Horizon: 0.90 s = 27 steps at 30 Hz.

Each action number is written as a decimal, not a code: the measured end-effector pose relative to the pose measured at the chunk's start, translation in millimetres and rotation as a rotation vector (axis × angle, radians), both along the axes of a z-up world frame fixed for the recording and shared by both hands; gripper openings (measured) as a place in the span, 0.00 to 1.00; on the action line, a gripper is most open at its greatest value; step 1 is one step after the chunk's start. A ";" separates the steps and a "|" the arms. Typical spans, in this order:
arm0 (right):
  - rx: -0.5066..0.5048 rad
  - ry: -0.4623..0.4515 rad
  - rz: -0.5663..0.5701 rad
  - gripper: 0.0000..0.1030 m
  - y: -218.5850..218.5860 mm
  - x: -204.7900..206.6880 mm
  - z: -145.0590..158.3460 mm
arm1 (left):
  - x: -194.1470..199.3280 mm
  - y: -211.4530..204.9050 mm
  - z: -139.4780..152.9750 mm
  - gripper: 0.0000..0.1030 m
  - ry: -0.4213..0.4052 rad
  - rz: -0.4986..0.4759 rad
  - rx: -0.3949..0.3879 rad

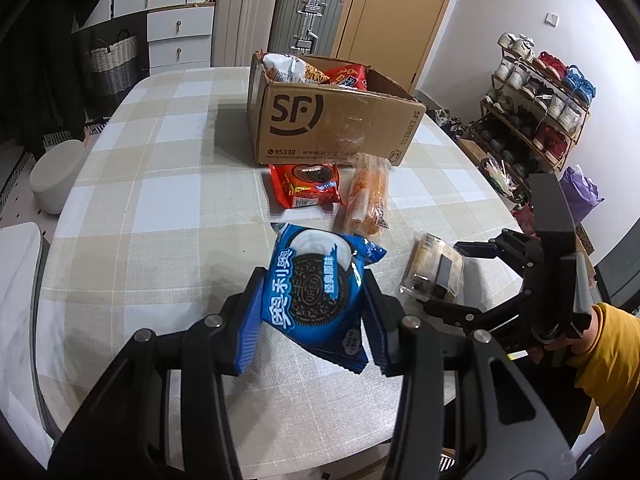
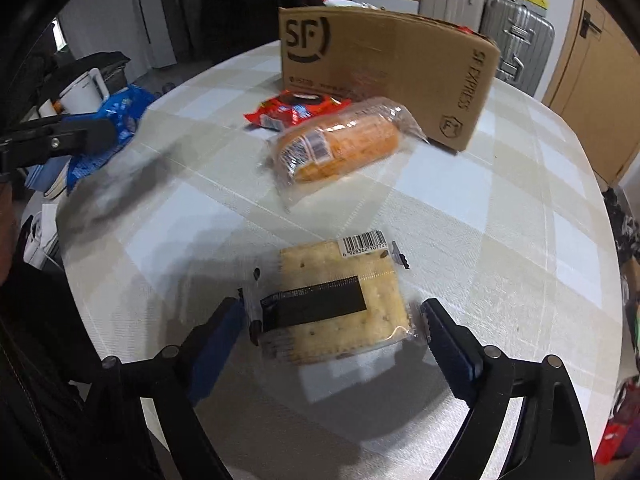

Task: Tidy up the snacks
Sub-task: 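Lift both packs and carry them over the SF box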

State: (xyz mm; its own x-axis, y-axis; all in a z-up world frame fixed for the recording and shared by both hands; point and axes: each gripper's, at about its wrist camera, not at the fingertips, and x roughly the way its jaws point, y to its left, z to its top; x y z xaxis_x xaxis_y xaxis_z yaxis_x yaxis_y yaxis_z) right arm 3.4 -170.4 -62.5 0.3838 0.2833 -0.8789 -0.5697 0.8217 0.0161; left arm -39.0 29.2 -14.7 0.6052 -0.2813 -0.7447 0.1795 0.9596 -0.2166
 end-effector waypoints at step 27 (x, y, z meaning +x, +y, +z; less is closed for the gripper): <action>0.110 -0.002 -0.048 0.62 -8.0 -1.5 17.1 | 0.0 1.9 -0.8 0.41 -0.006 0.021 -0.004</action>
State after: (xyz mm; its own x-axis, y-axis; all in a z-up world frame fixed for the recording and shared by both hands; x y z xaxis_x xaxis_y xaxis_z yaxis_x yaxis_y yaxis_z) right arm 1.9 -178.4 -45.4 0.4006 0.3590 -0.8430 -0.5298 0.8414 0.1065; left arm -38.9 31.1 -15.5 0.6157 -0.2718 -0.7397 0.1612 0.9622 -0.2194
